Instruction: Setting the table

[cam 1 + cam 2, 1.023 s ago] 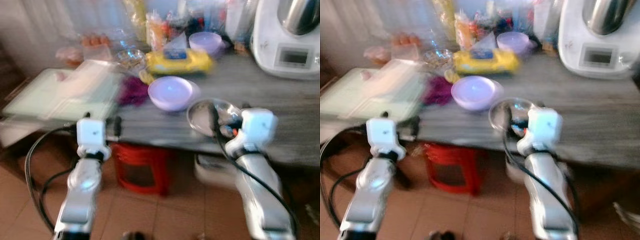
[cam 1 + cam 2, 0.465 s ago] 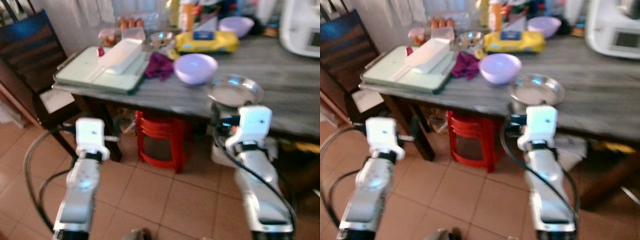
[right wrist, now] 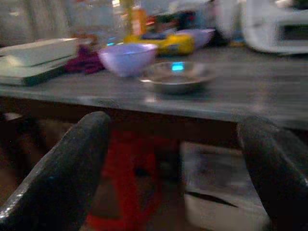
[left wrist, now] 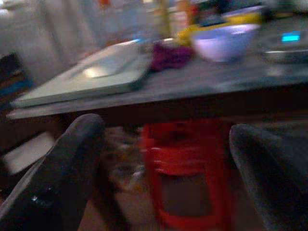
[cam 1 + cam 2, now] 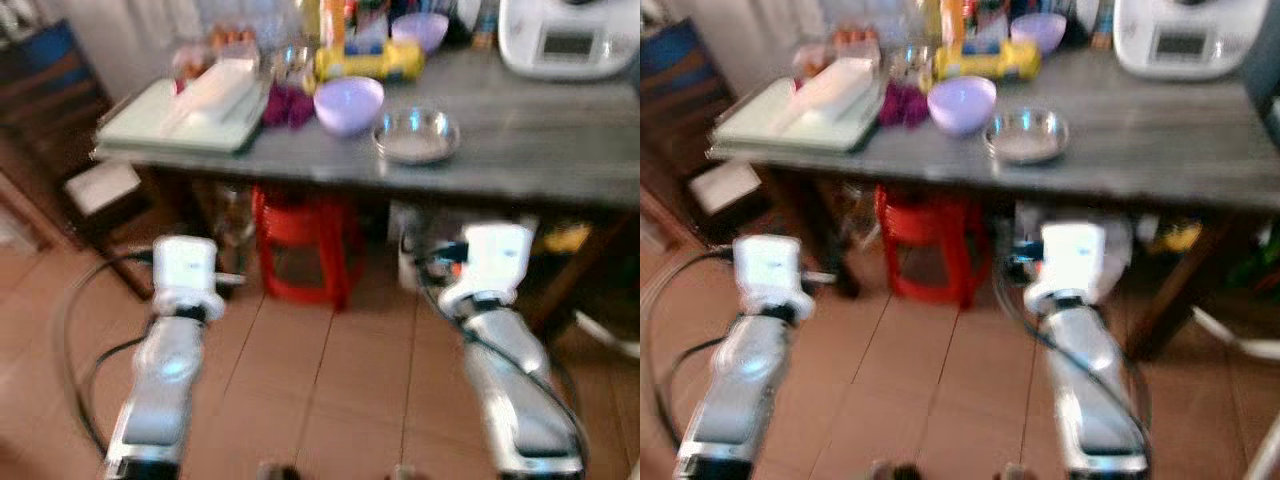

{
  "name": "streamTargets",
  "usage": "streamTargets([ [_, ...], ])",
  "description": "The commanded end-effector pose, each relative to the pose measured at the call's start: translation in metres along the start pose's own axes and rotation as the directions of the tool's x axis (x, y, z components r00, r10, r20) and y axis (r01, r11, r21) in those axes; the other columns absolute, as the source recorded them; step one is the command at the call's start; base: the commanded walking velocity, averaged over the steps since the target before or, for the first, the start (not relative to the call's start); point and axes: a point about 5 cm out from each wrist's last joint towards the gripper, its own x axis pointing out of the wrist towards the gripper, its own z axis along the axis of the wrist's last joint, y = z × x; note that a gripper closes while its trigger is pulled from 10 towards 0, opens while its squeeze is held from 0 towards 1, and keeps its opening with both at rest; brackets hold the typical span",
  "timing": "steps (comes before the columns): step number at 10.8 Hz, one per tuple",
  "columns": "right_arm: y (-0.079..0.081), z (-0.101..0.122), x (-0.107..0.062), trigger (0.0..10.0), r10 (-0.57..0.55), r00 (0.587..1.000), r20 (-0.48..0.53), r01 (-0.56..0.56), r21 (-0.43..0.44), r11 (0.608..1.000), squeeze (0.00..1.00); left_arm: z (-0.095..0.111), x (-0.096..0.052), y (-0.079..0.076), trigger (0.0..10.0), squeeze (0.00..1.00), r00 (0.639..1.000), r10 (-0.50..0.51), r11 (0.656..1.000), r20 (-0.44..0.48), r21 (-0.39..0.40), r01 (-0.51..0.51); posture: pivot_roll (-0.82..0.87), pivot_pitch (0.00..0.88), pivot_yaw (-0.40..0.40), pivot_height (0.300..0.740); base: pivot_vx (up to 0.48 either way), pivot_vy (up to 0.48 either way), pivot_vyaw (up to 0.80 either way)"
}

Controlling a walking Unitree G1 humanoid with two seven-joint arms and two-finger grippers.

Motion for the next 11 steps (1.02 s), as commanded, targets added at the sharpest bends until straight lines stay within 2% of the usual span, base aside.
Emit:
streamTargets([
  [1, 0.007, 0.005, 0.001, 10.0, 0.021, 0.999, 0.025, -0.022, 0.012, 1.0, 0.0, 0.0, -0.001, 0.008, 10.0, 0.0, 1.0, 0.005, 1.0, -0.001, 0.005, -0.005, -0.16, 0.095, 0.099, 0.74, 0.0, 0.0, 0.0],
  [3, 0.001, 0.004, 0.003, 10.0, -0.039, 0.999, 0.034, 0.041, -0.059, 0.997, 0.0, 0.002, -0.001, 0.004, 10.0, 0.0, 0.999, -0.052, 0.998, 0.015, -0.029, 0.053, -0.16, 0.095, 0.102, 0.74, 0.0, 0.0, 0.0],
  [4, -0.002, 0.002, 0.003, 10.0, -0.061, 0.998, 0.021, 0.062, -0.021, 0.998, 0.0, 0.003, 0.0, 0.0, 10.0, 0.0, 0.998, -0.066, 0.997, 0.019, -0.037, 0.067, -0.16, 0.094, 0.102, 0.74, 0.0, 0.0, 0.0],
  [5, -0.003, 0.005, 0.003, 10.0, -0.07, 0.997, 0.041, 0.071, -0.022, 0.997, 0.0, 0.003, 0.0, -0.003, 10.0, 0.0, 0.996, -0.082, 0.995, 0.021, -0.046, 0.083, -0.16, 0.094, 0.101, 0.74, 0.0, 0.0, -0.64],
  [7, -0.002, 0.004, 0.003, 10.0, -0.075, 0.997, 0.028, 0.075, 0.01, 0.997, 0.0, 0.003, 0.0, -0.005, 10.0, 0.0, 0.995, -0.097, 0.993, 0.021, -0.062, 0.098, -0.16, 0.095, 0.099, 0.74, 0.0, -0.268, -0.62],
  [8, -0.001, 0.003, 0.003, 10.0, -0.061, 0.998, 0.016, 0.06, 0.037, 0.997, 0.0, 0.003, 0.0, -0.005, 10.0, 0.0, 0.995, -0.099, 0.993, 0.02, -0.065, 0.101, -0.16, 0.095, 0.099, 0.74, 0.0, -0.304, 0.0],
  [11, 0.001, 0.003, 0.003, 10.0, -0.041, 0.999, 0.015, 0.041, 0.047, 0.998, 0.0, 0.002, 0.0, -0.007, 10.0, 0.0, 0.994, -0.109, 0.991, 0.019, -0.074, 0.11, -0.17, 0.096, 0.102, 0.74, 0.0, -0.32, -0.15],
])
